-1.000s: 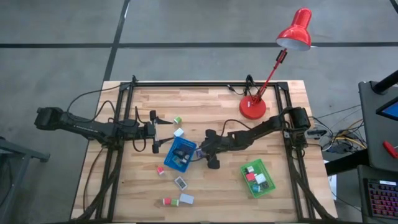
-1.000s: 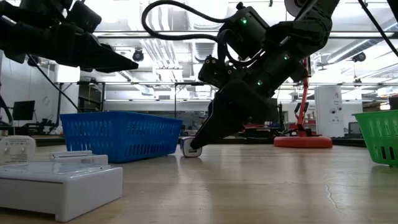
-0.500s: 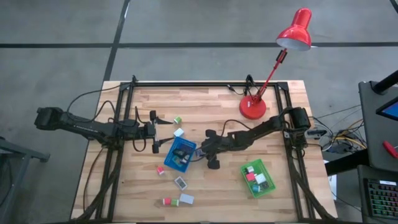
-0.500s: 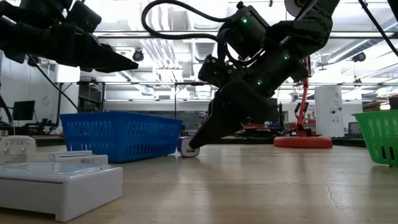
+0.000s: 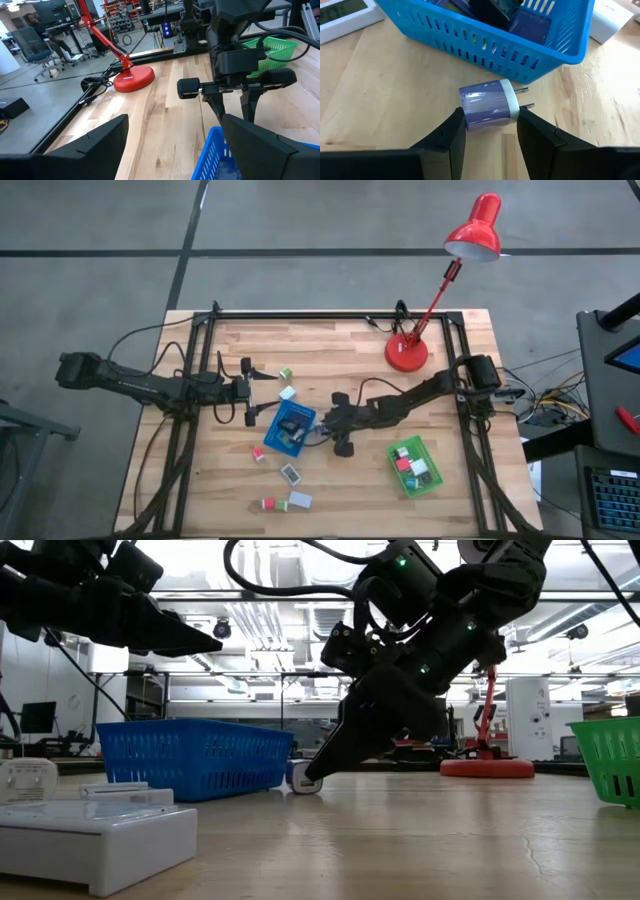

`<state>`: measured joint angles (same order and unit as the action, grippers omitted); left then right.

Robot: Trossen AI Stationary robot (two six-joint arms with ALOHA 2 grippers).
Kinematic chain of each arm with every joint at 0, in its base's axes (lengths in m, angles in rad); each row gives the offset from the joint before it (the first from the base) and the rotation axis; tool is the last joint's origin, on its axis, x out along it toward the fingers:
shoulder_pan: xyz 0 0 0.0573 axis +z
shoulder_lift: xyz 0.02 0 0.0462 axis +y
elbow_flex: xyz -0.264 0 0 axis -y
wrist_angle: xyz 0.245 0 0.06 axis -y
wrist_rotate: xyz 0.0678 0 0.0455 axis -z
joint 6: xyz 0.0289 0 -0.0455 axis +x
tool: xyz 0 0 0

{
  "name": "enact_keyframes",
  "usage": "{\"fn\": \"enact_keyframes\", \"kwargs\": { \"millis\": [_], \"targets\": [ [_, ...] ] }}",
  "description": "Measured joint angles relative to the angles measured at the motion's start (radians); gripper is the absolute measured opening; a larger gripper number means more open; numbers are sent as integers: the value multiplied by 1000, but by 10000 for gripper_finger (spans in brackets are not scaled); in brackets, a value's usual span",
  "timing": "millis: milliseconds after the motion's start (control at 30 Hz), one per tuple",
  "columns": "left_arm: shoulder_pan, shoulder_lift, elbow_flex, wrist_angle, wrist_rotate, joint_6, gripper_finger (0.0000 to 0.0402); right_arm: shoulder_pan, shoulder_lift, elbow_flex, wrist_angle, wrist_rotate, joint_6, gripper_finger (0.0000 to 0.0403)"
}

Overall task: Pick & Place Office items
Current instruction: Put the violet charger adapter into the green bin

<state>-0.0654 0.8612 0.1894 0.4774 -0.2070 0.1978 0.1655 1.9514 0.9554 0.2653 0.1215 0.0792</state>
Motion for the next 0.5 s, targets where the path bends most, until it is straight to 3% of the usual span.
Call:
{"fn": "enact_keyframes", "kwargs": {
  "millis": [500],
  "targets": [
    [0,0,0,0,0,-4,326,59,-88,0,-79,118,16,137]
  ]
}}
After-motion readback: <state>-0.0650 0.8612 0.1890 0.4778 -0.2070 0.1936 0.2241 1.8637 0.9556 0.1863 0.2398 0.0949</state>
